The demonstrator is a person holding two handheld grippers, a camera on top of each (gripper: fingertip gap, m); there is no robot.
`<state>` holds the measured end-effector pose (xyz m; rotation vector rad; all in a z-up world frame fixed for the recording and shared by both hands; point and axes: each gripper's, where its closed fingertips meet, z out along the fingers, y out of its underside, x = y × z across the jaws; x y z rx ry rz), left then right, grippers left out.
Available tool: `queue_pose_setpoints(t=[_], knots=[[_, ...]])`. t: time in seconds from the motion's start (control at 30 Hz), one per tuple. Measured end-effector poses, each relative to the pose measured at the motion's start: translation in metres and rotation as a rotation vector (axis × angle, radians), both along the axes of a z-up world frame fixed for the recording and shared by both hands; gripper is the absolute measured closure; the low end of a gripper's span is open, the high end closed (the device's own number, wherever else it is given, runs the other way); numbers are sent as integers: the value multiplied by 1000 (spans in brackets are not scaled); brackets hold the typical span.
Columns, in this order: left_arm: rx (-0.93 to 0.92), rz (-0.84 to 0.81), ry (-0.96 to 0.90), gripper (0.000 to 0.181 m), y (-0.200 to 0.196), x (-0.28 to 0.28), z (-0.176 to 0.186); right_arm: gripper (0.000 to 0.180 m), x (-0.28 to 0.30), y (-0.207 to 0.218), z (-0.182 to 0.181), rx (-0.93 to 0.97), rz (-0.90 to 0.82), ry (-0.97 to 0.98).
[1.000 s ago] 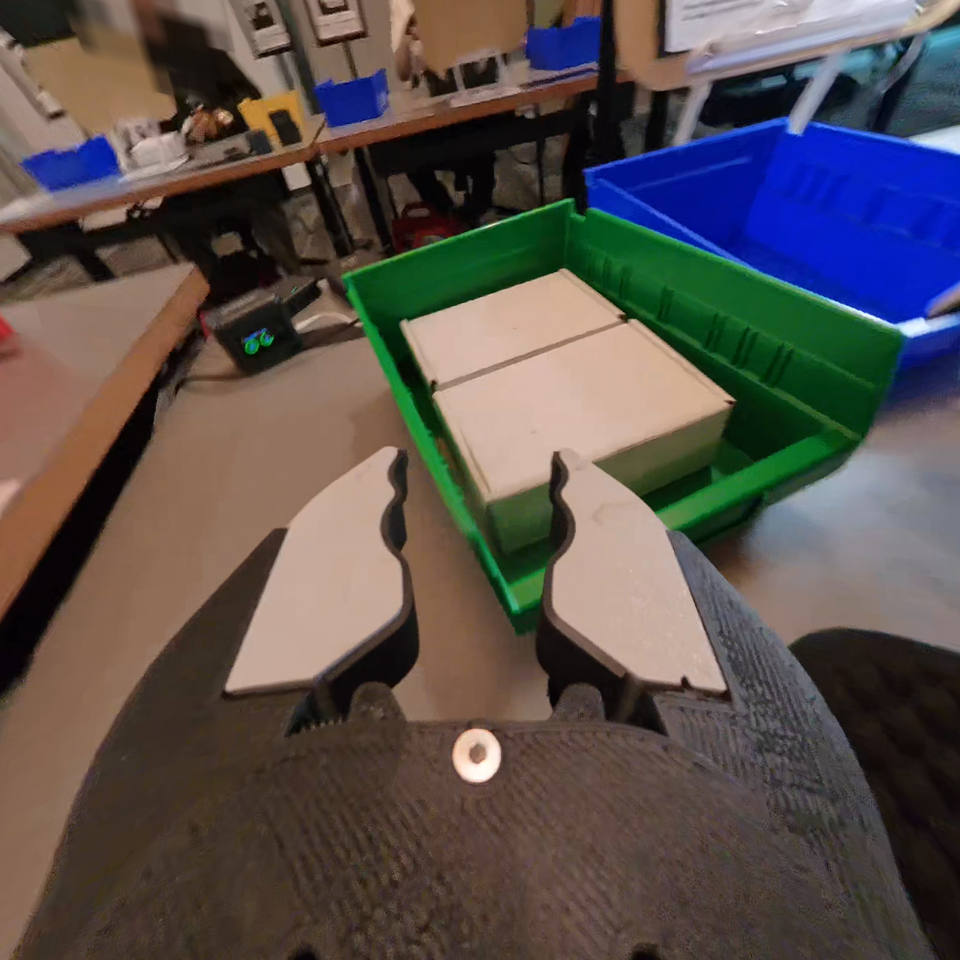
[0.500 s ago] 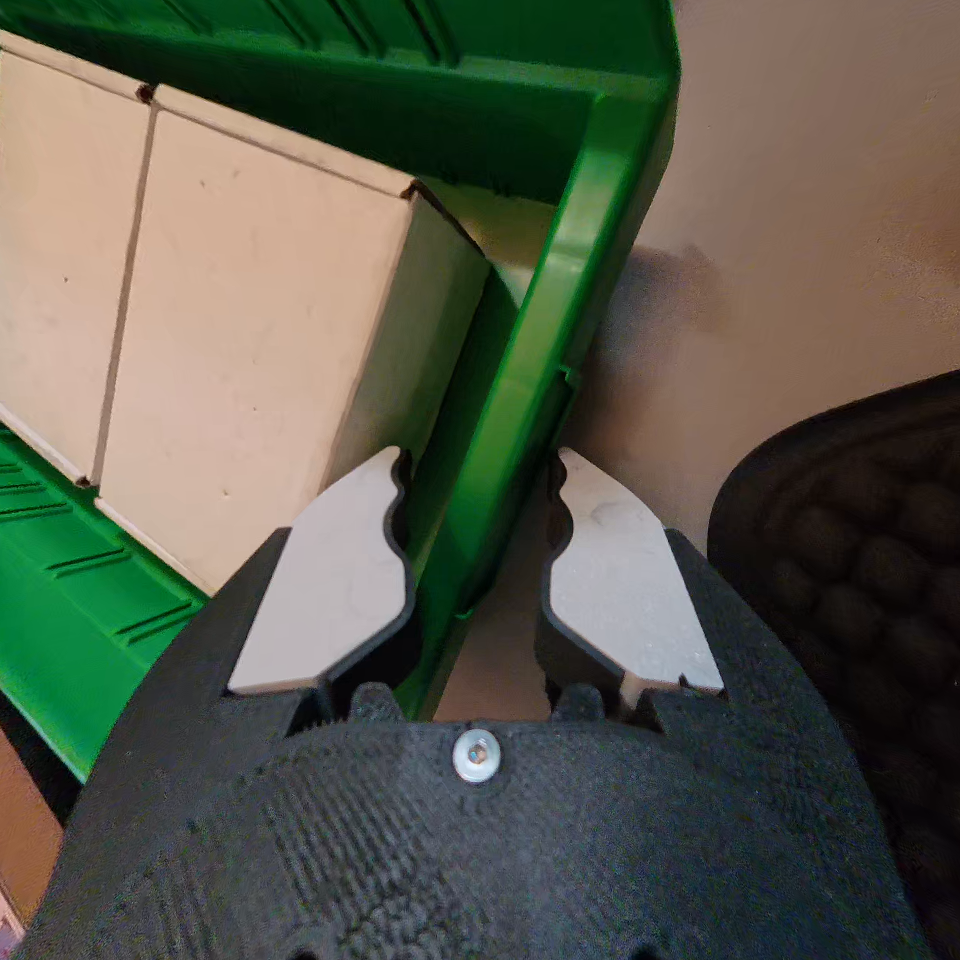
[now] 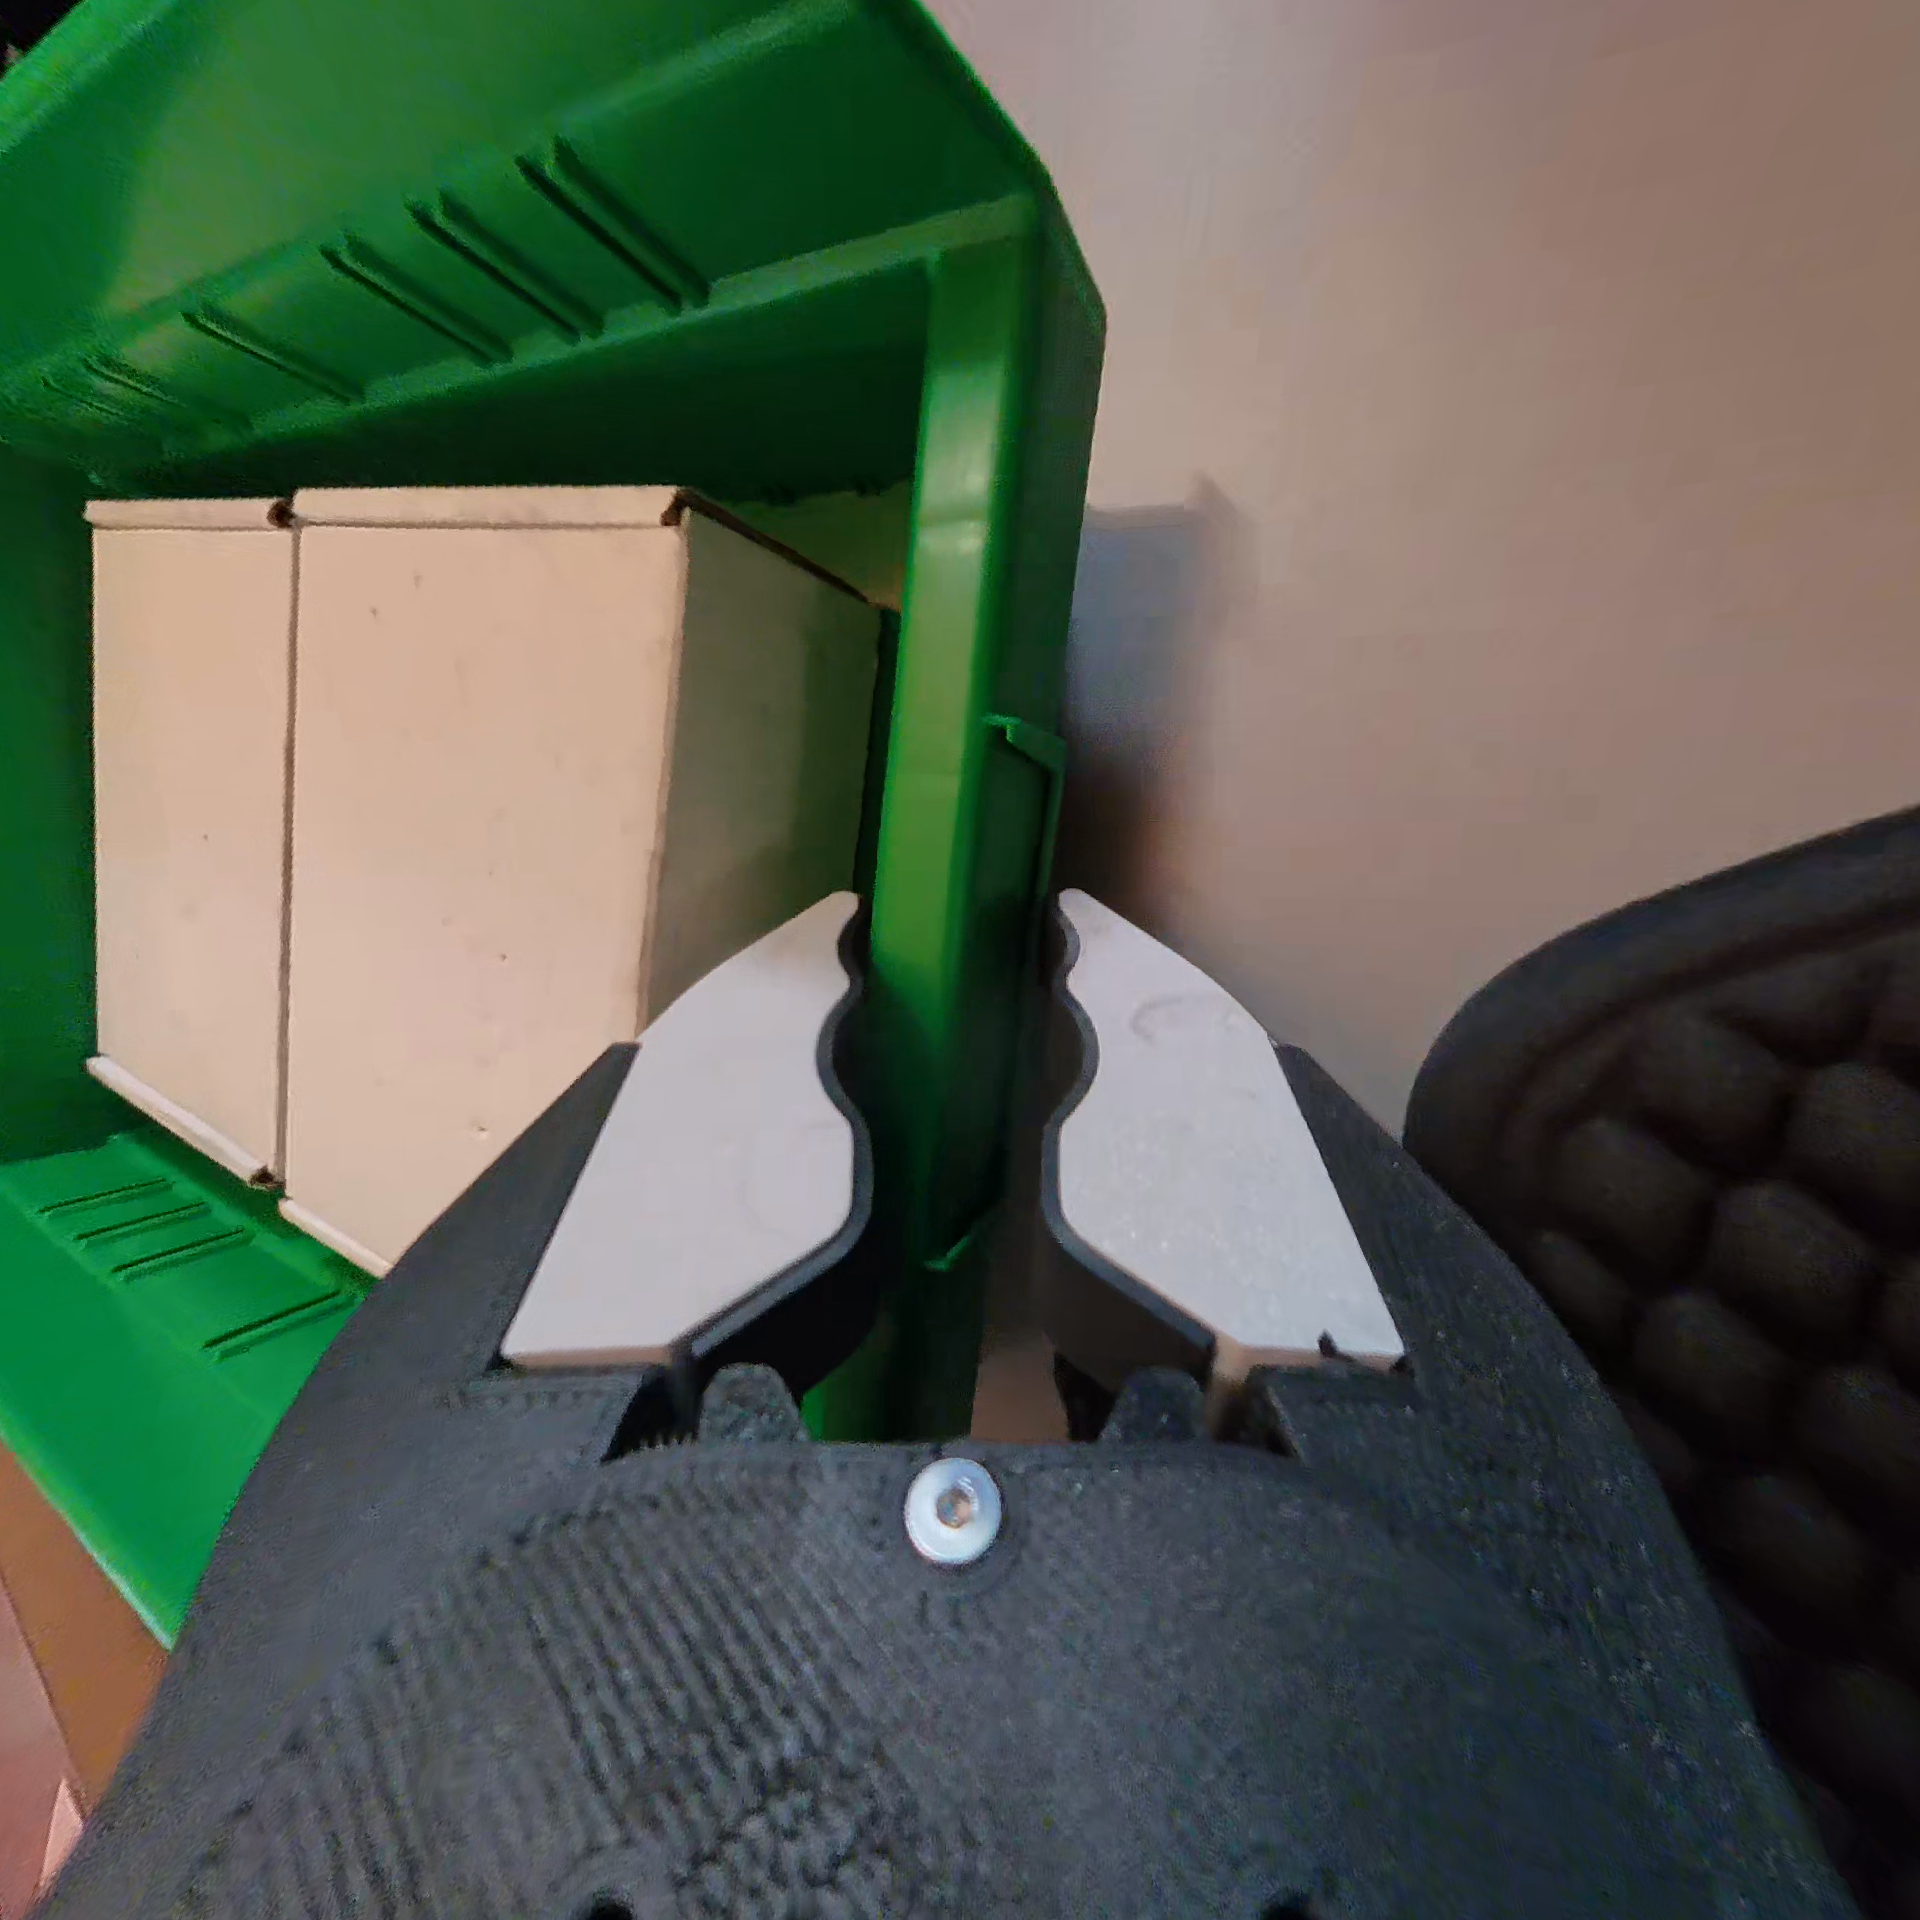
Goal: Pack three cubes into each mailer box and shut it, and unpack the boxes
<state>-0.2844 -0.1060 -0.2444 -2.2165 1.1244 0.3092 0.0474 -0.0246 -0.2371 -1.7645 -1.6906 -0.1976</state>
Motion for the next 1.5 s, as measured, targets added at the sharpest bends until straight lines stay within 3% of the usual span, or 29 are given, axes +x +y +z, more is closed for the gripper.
queue_pose_setpoints(t=[0.37,0.57,0.77,0.9,1.03,1.13,1.3,1.5], knots=[[-10,29,2,151,31,-13,0,146,104,69,-1,4,-195,-75],[-12,22,1,151,55,-24,0,147,123,108,-2,21,-185,-157],[2,40,-6,147,81,-41,0,139,126,138,2,80,-265,-93],[19,49,-71,135,81,-42,10,126,99,123,30,87,-294,232],[63,40,-228,125,78,-37,47,123,75,87,60,40,-257,562],[80,64,-215,114,89,-54,71,123,59,63,67,-4,-196,701],[-122,102,-62,89,113,-88,58,120,33,36,50,-95,-71,723],[-380,76,25,75,131,-103,31,119,24,23,32,-148,-3,684]])
